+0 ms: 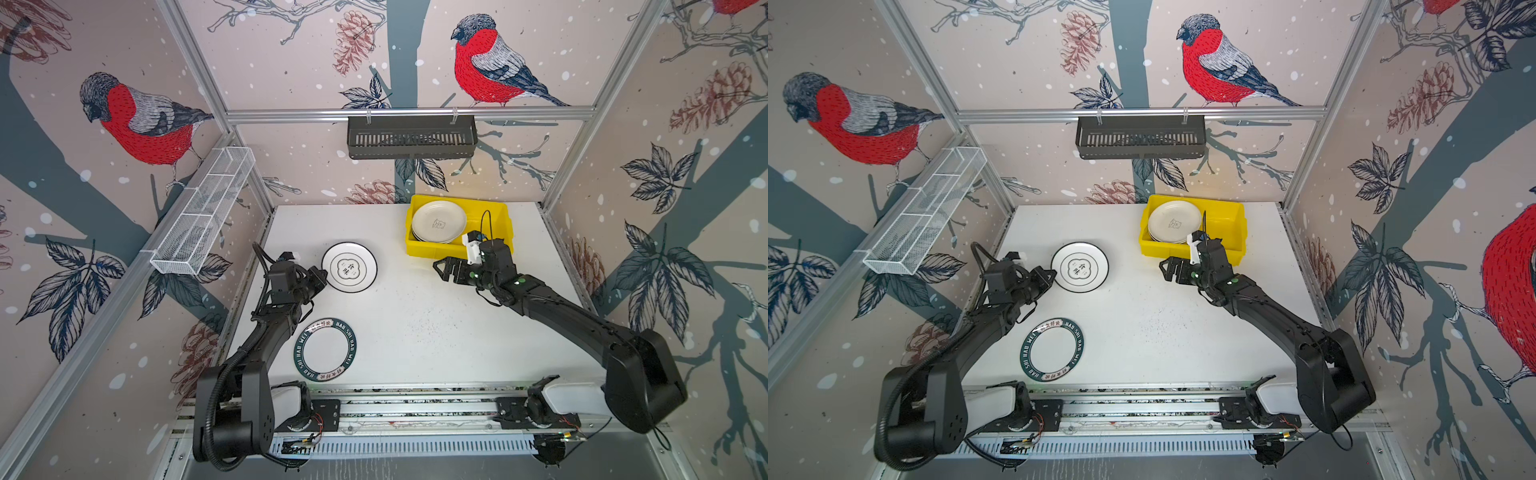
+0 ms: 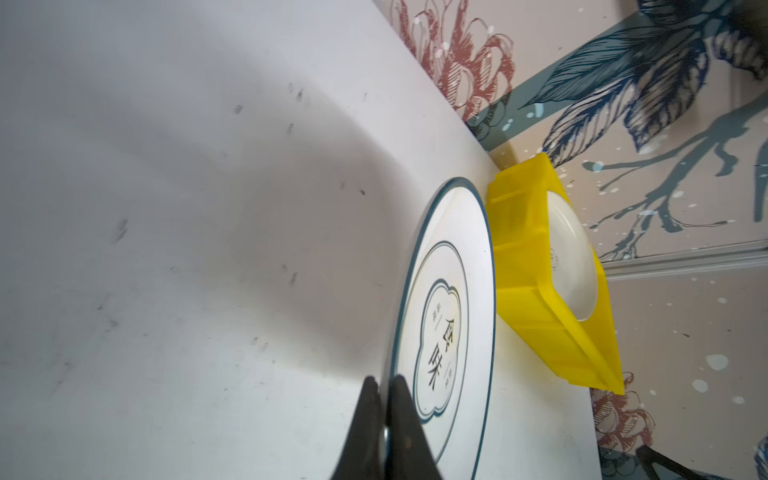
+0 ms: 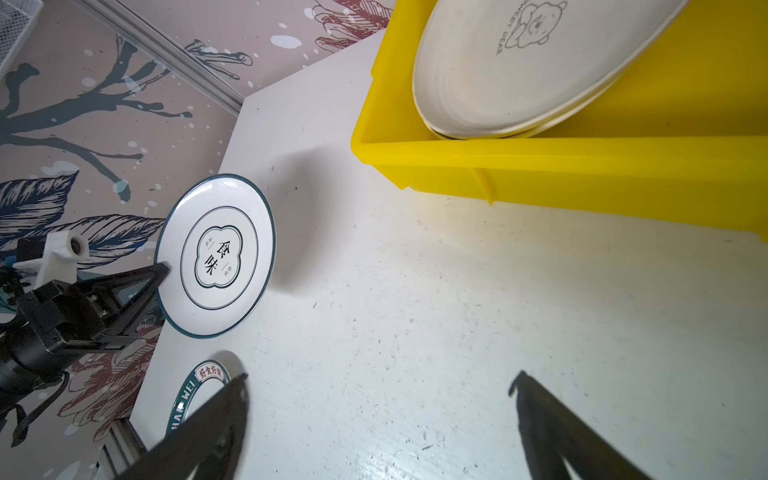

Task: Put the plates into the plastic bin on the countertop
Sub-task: 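Lift the cloud-pattern plate upright with the left gripper toward the right gripper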

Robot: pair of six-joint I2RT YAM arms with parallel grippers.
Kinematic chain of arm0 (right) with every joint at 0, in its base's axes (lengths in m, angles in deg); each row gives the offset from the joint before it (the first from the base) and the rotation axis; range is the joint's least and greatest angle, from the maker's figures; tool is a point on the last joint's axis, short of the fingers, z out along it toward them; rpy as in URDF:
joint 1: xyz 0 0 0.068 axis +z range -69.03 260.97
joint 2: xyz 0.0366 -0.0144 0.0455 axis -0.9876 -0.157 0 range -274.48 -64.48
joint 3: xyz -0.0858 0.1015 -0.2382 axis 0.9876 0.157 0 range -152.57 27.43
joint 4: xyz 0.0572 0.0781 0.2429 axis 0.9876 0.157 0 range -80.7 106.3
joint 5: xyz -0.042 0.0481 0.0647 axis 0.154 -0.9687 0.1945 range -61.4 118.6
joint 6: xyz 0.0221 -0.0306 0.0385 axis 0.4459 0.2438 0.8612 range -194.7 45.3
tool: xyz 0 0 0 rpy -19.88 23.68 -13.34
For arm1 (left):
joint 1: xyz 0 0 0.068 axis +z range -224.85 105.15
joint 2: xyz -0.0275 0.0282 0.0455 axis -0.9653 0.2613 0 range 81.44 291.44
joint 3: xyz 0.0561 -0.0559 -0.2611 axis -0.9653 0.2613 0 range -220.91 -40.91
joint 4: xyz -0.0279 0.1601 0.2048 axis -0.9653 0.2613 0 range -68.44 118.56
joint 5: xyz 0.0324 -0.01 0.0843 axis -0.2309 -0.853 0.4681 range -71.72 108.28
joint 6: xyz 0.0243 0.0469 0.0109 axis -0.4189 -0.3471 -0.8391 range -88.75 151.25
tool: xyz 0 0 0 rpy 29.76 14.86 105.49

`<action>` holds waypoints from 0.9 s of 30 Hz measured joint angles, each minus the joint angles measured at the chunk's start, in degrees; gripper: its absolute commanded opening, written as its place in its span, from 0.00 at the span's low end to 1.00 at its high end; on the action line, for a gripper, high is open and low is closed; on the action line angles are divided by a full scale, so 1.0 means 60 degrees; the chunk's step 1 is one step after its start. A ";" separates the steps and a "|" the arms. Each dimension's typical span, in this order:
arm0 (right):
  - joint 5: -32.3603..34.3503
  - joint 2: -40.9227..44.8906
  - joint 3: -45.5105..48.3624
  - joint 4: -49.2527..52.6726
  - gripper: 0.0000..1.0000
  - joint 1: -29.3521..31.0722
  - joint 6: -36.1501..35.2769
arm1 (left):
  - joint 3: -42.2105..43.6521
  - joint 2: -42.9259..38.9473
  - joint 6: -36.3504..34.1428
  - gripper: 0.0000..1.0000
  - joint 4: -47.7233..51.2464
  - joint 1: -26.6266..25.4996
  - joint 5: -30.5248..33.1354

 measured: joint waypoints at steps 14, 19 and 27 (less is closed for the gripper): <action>-0.1701 0.0149 0.0506 -0.1486 0.99 -0.0004 0.0743 | -0.0831 -0.0321 0.0208 0.00 0.0408 -0.2397 0.0754; -0.1971 0.0222 0.0703 -0.1865 1.00 -0.0022 0.0973 | -0.1202 0.0470 0.0335 0.00 0.0215 -0.3129 0.0732; -0.2007 0.0066 0.0860 -0.2288 0.98 -0.0062 0.1027 | -0.1836 0.1399 0.0608 0.00 -0.0765 -0.3825 0.0477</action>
